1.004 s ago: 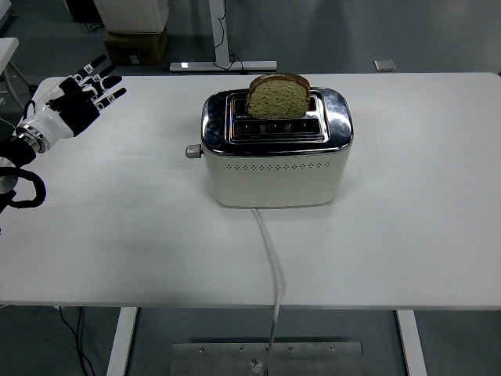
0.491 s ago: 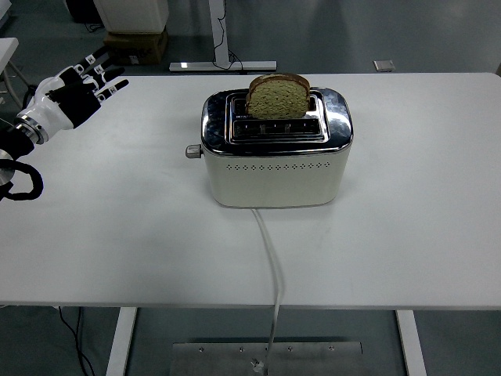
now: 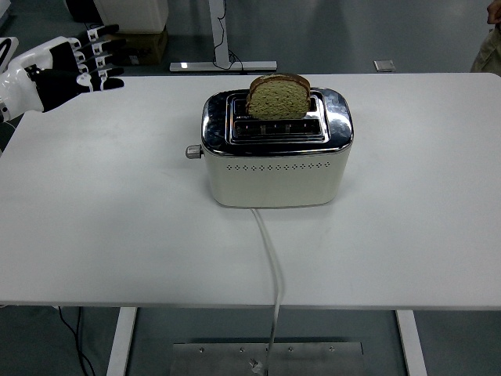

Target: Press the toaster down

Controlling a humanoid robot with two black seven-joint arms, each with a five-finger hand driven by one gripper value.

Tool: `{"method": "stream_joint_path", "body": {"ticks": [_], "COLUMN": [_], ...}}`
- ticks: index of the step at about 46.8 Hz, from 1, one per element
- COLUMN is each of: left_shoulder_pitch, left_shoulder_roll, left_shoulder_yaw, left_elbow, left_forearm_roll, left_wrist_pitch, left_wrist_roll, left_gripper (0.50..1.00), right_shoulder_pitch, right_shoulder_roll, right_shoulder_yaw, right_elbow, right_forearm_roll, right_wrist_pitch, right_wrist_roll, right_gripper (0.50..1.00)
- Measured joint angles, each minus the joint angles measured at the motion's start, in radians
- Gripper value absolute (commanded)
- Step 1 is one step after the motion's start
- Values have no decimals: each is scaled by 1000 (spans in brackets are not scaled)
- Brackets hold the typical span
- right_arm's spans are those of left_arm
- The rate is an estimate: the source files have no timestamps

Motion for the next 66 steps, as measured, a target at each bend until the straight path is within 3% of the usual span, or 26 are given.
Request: {"method": "stream_joint_path", "body": {"ticks": [5, 13, 16, 26, 45, 66], "left_shoulder_pitch": [-24, -77, -95, -98, -109, -181], "left_shoulder_roll": [61, 102, 107, 104, 10, -68], "left_shoulder_yaw": [13, 34, 42, 48, 98, 165], "left_elbow": [-50, -62, -67, -73, -70, -69], "left_forearm_roll": [159, 399, 469, 623, 827, 846], "left_wrist_pitch": [-71, -226, -251, -256, -256, -255], "left_wrist_roll": [34, 70, 77, 78, 78, 79], "left_gripper": [1000, 1000, 1000, 1000, 1000, 1000], "right_shoulder_pitch": [1, 1, 2, 1, 2, 7], "right_shoulder_roll": [0, 0, 0, 0, 0, 0], "right_shoulder_yaw": [0, -1, -1, 0, -1, -2], "right_elbow": [-1, 0, 0, 0, 0, 0], "right_forearm_roll": [0, 0, 0, 0, 0, 0], "right_wrist_pitch": [-1, 0, 0, 0, 0, 0], "right_wrist_roll": [0, 0, 0, 0, 0, 1], "right_gripper": [1000, 1000, 1000, 1000, 1000, 1000]}}
